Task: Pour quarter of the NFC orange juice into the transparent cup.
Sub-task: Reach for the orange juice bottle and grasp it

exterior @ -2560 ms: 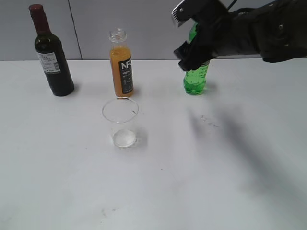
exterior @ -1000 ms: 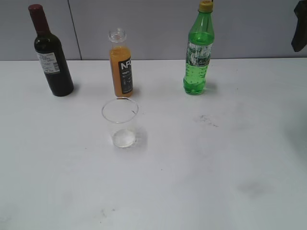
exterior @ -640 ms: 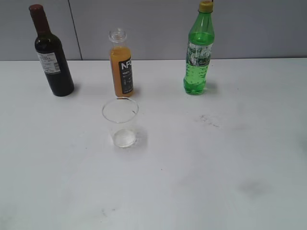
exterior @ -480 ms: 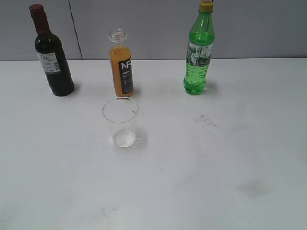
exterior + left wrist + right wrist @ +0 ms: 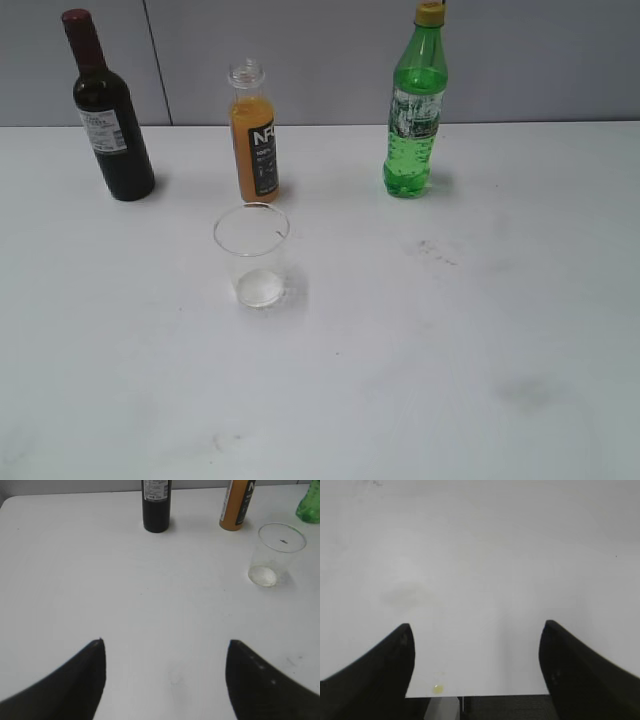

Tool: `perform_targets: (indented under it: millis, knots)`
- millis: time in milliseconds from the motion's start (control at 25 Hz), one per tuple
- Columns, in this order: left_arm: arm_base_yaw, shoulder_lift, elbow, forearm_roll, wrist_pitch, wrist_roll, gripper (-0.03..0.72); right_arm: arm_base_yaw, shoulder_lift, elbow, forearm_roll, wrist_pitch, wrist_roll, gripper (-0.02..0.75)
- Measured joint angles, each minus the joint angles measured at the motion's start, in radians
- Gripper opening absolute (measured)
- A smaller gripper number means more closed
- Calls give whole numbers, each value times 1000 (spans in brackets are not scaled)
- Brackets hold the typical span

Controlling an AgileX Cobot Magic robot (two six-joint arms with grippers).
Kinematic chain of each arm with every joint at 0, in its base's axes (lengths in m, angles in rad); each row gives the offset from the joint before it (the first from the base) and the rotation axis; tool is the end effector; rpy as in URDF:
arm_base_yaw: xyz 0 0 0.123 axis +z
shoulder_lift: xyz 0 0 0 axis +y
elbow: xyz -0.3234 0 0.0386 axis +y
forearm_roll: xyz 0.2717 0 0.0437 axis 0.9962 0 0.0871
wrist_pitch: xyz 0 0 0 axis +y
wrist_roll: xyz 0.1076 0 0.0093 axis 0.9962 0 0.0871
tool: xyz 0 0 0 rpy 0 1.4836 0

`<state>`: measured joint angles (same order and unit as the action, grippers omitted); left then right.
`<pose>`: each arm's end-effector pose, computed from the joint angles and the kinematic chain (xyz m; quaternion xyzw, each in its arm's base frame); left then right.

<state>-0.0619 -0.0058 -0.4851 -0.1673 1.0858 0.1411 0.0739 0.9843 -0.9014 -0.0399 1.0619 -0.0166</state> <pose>-0.0120 -0.0152 0.2749 0.0909 0.8542 -0.0634 0.5080 0.1803 0.0096 0.3407 -0.0487 0.9659 -0.0120 0.2542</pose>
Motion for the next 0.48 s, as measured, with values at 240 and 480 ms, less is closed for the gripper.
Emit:
perform_targets:
  millis: [240, 480]
  knots:
    - [0, 0, 0, 0, 0, 0, 569, 0, -235, 159, 33, -17, 3, 592]
    - [0, 0, 0, 0, 0, 0, 569, 0, -476, 261, 40, -23, 4, 591]
